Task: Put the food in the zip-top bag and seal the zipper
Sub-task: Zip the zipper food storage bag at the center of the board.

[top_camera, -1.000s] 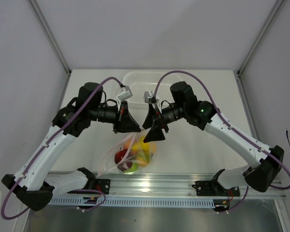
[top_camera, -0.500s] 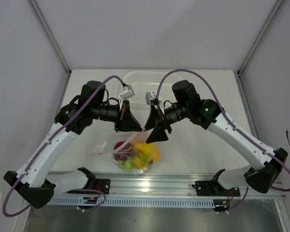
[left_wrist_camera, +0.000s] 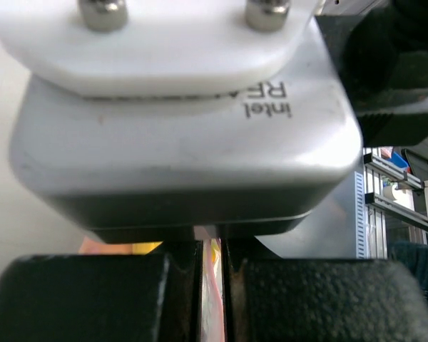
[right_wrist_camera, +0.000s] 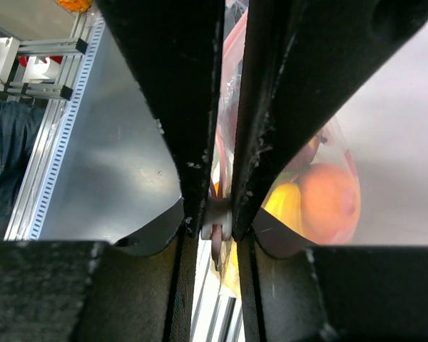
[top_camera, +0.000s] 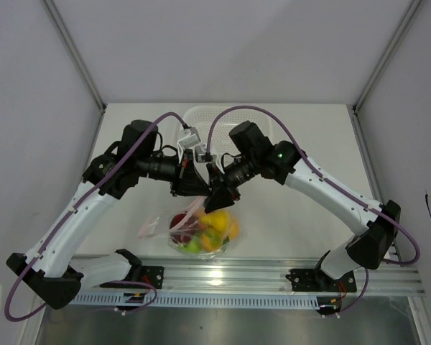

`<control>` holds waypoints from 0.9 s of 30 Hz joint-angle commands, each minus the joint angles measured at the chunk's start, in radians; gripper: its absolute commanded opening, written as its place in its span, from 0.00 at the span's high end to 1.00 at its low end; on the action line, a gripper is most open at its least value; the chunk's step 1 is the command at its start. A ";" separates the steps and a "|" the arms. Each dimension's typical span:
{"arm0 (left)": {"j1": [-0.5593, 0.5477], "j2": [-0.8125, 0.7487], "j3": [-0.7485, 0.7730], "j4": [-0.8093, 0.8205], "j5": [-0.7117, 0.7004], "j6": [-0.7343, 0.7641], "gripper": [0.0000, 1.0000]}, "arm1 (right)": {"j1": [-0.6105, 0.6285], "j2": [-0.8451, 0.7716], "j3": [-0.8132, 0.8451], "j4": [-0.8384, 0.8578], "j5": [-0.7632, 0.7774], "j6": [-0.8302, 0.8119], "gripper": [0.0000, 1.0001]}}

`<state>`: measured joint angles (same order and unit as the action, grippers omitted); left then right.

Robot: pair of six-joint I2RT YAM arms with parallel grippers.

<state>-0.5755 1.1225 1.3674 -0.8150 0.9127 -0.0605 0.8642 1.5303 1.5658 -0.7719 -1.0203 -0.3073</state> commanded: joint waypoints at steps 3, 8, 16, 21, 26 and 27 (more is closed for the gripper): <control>0.002 -0.015 0.016 0.043 0.035 0.010 0.99 | 0.007 0.001 0.030 -0.038 -0.023 -0.027 0.73; 0.002 -0.015 0.012 0.043 0.031 0.011 0.99 | 0.004 -0.010 0.004 -0.018 -0.037 -0.020 0.75; 0.003 -0.023 0.006 0.040 0.026 0.014 0.99 | -0.019 -0.055 -0.082 0.052 -0.092 0.017 0.79; 0.003 -0.020 0.010 0.045 0.026 0.011 0.99 | -0.025 -0.064 -0.107 0.077 -0.119 0.030 0.77; 0.002 -0.018 0.015 0.045 0.026 0.011 0.99 | -0.025 -0.073 -0.130 0.085 -0.129 0.036 0.68; 0.003 -0.018 0.013 0.045 0.026 0.011 1.00 | -0.025 -0.073 -0.133 0.088 -0.130 0.039 0.68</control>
<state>-0.5774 1.1221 1.3571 -0.8215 0.9199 -0.0605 0.8375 1.4929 1.4448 -0.6834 -1.1099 -0.2817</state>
